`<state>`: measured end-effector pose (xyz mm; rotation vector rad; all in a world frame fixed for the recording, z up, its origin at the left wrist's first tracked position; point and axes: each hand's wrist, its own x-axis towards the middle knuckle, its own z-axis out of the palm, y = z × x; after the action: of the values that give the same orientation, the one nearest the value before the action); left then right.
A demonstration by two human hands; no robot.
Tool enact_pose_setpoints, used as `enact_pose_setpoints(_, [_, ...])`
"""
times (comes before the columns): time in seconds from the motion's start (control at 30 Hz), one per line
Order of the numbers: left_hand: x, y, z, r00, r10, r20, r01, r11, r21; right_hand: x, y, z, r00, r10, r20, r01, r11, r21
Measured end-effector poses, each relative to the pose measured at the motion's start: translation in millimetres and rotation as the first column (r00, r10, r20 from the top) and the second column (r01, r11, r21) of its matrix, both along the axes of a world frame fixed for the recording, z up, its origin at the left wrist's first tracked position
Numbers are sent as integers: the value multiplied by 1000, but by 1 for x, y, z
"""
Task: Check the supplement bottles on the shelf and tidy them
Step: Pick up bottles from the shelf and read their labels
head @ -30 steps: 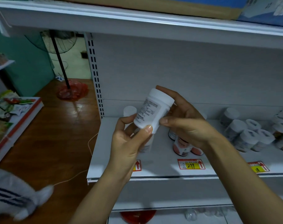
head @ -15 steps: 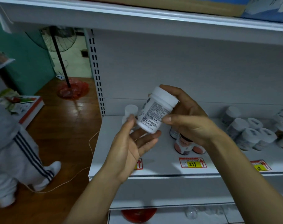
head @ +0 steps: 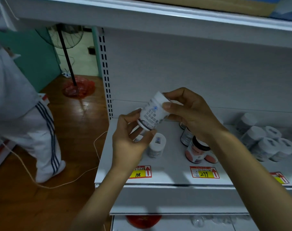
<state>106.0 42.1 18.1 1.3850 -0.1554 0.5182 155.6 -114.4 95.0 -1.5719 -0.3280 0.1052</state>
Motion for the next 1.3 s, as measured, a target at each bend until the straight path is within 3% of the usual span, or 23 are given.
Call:
enact_pose_setpoints(0.13, [3,-2,-11,997,75,-31,-71,990,122,10,7,-3,998,-15,54,21,993,-118])
enact_pose_setpoints(0.23, [4,5,-29,980,189,-60,-160,933,324,25,4,-9,980,-108,168,143,967,-210])
enact_pose_setpoints(0.3, [2,14,-42,967,256,-5,-219,835,504,38,0,-20,954,-147,261,230,918,-323])
enact_pose_setpoints(0.4, [-4,19,-56,956,286,70,-250,664,704,52,0,-47,960,-127,250,235,851,-469])
enact_pose_setpoints(0.57, [-4,17,-72,968,198,152,-231,480,846,66,13,-92,967,-120,226,243,710,-661])
enact_pose_setpoints(0.63, [-3,17,-80,979,155,131,-188,447,875,69,16,-105,974,-125,191,224,690,-688])
enact_pose_setpoints(0.77, [-4,16,-88,991,118,70,-117,460,880,67,20,-118,982,-125,144,191,639,-745])
enact_pose_setpoints(0.87, [-4,16,-88,994,96,59,-97,470,877,64,28,-114,964,-141,227,265,614,-744])
enact_pose_setpoints(0.93, [-4,17,-83,993,104,50,-98,533,840,63,38,-105,950,-100,294,296,579,-760])
enact_pose_setpoints(1.0, [-6,17,-76,990,133,49,-122,628,768,63,53,-97,948,-37,315,292,492,-820])
enact_pose_setpoints(1.1, [-10,21,-68,981,179,72,-178,691,701,69,74,-93,960,19,279,259,320,-911])
enact_pose_setpoints(1.2, [-13,29,-57,971,224,78,-220,724,654,68,82,-93,963,18,270,249,325,-912])
enact_pose_setpoints(1.3, [-13,38,-42,952,295,78,-283,759,587,56,82,-78,925,21,378,341,390,-855])
